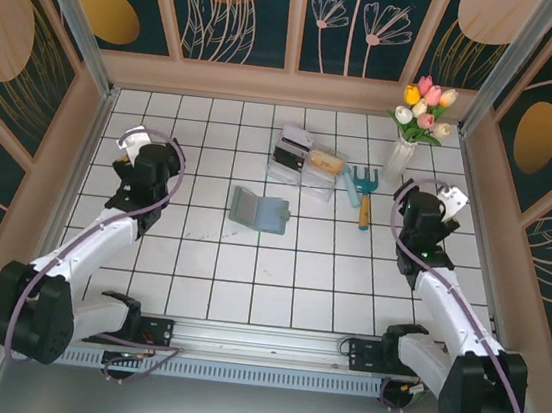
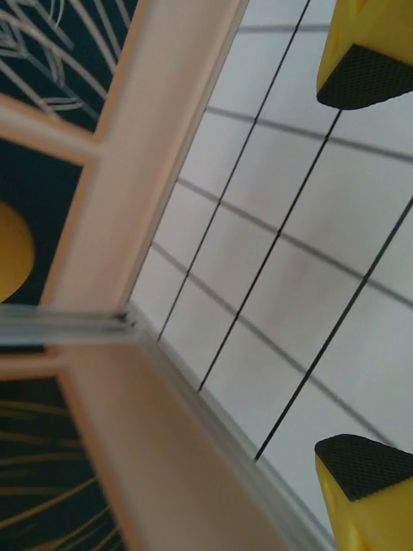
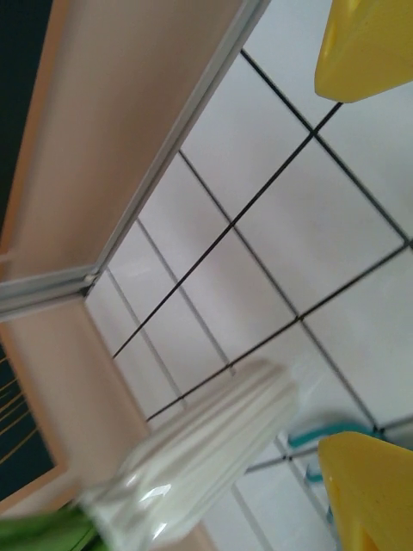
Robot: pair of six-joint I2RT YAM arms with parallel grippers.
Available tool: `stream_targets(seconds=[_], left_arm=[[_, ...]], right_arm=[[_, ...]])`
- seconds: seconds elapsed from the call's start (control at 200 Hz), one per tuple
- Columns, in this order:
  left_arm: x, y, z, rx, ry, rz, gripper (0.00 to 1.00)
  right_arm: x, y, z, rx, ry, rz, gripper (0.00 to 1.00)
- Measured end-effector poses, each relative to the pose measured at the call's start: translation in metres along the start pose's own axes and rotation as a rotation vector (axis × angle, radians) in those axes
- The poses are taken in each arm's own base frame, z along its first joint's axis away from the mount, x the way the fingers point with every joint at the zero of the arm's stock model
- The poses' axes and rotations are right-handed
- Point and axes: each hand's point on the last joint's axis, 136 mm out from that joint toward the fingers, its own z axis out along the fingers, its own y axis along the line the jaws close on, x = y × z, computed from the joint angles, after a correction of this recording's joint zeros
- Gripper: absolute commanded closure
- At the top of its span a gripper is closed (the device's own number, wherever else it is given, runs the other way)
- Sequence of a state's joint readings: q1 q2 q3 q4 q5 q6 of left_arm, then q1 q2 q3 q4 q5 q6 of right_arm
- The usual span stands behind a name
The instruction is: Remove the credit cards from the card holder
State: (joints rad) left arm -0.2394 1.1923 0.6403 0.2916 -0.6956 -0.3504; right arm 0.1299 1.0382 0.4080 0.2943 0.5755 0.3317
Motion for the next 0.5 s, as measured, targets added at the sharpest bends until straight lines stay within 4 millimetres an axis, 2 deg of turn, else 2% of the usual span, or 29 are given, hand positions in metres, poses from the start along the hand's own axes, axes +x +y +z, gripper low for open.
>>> stream_targets(seconds=[0.12,0.28,0.385,0.5], left_arm=[[0.021,0.024,0.004,-0.059,-0.022,0.04,0.01],[0.054,0.054,0.011,-0.124,-0.012,0.081,0.01],[0.065,0.063,0.016,-0.118,-0.012,0.104,0.01],[0.07,0.065,0.021,-0.069,-0.026,0.115,0.01]], right_arm=[[0.015,-0.013,0.01,0.019,-0.011,-0.061,0.01],[0.03,-0.015,0.019,-0.025,-0.037,-0.114,0.01],[0.04,-0.015,0.026,-0.056,-0.034,-0.134,0.01],[0.036,-0.007,0.031,-0.105,-0.064,-0.139,0.01]])
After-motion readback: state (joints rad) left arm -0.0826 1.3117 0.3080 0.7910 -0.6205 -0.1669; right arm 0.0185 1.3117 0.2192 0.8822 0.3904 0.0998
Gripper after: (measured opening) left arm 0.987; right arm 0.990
